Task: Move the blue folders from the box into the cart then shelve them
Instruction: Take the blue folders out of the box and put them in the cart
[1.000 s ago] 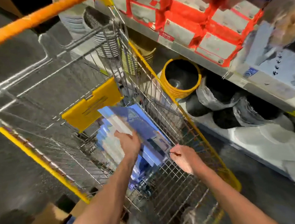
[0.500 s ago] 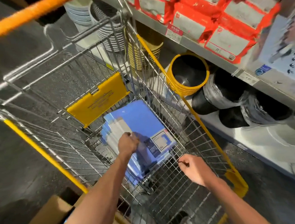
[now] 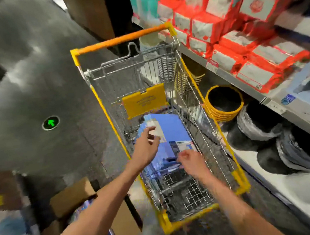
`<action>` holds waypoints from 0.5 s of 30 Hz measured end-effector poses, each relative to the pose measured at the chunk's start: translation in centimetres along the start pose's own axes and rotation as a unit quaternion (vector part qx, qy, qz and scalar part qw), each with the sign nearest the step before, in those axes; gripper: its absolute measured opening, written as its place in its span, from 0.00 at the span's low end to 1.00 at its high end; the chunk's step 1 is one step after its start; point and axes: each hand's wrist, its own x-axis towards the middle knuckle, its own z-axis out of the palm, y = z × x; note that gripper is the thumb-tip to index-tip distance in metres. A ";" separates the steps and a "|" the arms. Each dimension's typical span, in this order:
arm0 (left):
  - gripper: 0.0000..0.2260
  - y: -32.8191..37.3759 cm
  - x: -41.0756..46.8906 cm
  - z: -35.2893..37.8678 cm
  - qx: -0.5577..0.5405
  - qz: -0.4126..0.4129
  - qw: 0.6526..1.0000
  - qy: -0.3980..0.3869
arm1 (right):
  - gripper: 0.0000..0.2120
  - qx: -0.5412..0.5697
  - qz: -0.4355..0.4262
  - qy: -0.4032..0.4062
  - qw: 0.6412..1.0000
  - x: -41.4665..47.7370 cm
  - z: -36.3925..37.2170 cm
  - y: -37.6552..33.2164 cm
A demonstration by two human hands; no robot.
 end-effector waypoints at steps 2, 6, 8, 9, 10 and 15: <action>0.15 -0.1 -4.5 -1.7 -0.024 -0.013 0.998 0.052 | 0.12 0.004 -0.031 -0.023 0.999 -2.3 1.6 -0.3; 0.12 -1.6 -14.2 -5.2 -0.047 -0.053 0.987 0.142 | 0.10 0.012 -0.076 -0.082 0.994 -8.3 4.9 -2.5; 0.13 -3.2 -18.6 -6.7 -0.055 -0.084 0.980 0.174 | 0.09 0.023 -0.095 -0.107 0.989 -10.7 7.1 -3.5; 0.13 -4.0 -20.7 -7.5 -0.059 -0.100 0.976 0.186 | 0.08 0.028 -0.102 -0.124 0.987 -11.8 8.4 -3.8; 0.13 -5.0 -22.6 -8.3 -0.066 -0.113 0.971 0.199 | 0.07 0.024 -0.108 -0.142 0.984 -12.9 9.7 -4.2; 0.14 -9.5 -30.4 -11.7 -0.092 -0.194 0.949 0.232 | 0.05 -0.003 -0.128 -0.215 0.968 -17.9 16.3 -6.2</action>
